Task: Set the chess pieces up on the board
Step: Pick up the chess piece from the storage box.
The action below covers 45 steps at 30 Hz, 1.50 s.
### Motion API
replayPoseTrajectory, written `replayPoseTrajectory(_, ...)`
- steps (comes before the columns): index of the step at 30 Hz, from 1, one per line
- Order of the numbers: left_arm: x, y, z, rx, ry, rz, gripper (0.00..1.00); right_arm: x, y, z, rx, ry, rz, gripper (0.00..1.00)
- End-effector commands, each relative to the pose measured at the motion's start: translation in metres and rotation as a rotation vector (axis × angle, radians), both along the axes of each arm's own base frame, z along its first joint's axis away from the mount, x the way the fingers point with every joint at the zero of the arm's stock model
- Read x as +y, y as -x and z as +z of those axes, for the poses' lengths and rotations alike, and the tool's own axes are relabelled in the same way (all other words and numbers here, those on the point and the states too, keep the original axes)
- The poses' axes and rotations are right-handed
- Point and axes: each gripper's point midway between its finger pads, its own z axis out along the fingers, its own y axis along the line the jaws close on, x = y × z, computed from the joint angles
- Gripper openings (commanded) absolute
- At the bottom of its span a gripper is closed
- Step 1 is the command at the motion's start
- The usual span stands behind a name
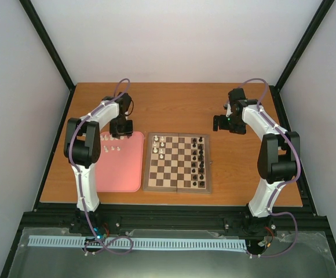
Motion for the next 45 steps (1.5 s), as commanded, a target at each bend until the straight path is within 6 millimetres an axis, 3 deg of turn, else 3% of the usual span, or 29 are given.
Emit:
replayPoseTrajectory(1,0.004,-0.017,0.006,-0.047,-0.007,0.010,0.40,-0.005,-0.007,0.001,-0.004,0.015,-0.009,1.00)
replayPoseTrajectory(12,0.005,-0.018,-0.001,-0.032,-0.011,0.014,0.27,-0.006,-0.006,0.000,-0.001,0.016,-0.012,1.00)
replayPoseTrajectory(21,0.005,-0.018,-0.004,-0.022,-0.015,0.014,0.07,-0.005,-0.006,-0.001,0.002,0.011,-0.011,1.00)
replayPoseTrajectory(27,0.004,-0.014,0.002,-0.021,-0.006,0.007,0.02,-0.004,-0.006,-0.002,0.005,0.006,-0.010,1.00)
replayPoseTrajectory(31,-0.002,-0.008,0.021,-0.036,0.036,0.000,0.02,-0.004,-0.006,-0.001,0.001,0.006,-0.009,1.00)
replayPoseTrajectory(37,-0.031,0.021,0.061,-0.032,0.096,-0.096,0.03,-0.004,-0.006,-0.002,0.000,0.004,-0.010,1.00)
replayPoseTrajectory(45,-0.105,0.103,0.078,0.071,0.178,-0.277,0.08,-0.004,-0.002,0.002,-0.013,0.002,-0.013,1.00)
